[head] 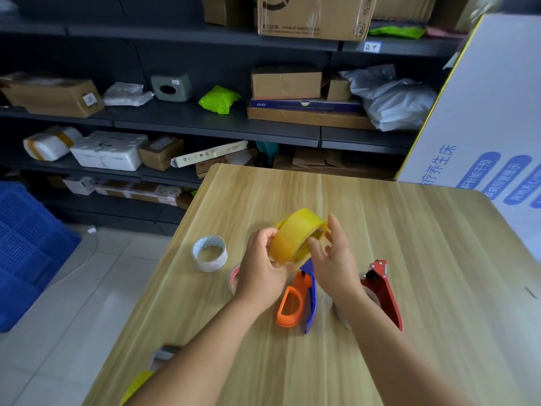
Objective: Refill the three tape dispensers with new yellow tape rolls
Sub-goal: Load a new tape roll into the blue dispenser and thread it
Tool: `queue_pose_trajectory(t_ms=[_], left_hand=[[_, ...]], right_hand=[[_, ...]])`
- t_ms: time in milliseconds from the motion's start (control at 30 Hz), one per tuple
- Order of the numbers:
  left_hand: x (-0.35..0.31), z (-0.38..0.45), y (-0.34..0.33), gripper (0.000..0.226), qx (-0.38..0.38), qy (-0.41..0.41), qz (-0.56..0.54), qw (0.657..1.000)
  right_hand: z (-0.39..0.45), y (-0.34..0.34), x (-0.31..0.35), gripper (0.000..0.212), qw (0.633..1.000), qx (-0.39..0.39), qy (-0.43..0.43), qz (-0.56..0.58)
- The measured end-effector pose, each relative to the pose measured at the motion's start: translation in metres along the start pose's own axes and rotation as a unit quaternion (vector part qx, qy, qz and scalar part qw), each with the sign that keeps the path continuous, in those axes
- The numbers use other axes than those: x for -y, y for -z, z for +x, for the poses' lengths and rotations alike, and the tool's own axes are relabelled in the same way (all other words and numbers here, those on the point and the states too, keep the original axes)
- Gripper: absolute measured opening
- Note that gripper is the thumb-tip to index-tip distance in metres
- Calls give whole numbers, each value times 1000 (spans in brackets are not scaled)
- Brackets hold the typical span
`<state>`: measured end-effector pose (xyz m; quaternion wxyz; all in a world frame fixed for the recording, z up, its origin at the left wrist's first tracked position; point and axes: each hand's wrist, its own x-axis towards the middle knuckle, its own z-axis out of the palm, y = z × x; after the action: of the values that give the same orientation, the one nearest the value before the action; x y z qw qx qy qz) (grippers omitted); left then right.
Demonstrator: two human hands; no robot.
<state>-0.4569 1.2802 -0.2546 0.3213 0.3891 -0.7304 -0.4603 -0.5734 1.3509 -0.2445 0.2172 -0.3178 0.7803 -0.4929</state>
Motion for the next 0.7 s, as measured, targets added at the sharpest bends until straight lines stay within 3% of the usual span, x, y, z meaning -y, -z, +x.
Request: queue_pose_trajectory(t_ms=[167,300,533,700], left_hand=[[4,-8,-4,50,-30,-10,37,999],[9,-13,-7,52,-41,-32,63,997],[10,-19,-13,54,-46,-36,72,996],[9,-20,-15,54,-55,-30,77,995]], right_hand=[[-21,-10,12,55,995,-20,-7,94],[-31,-8,13,59,992,-14,-10,129],[-33,-9,14,35,983,-36,-31,179],[-33,-7,12,49,975,-25,-47,217]])
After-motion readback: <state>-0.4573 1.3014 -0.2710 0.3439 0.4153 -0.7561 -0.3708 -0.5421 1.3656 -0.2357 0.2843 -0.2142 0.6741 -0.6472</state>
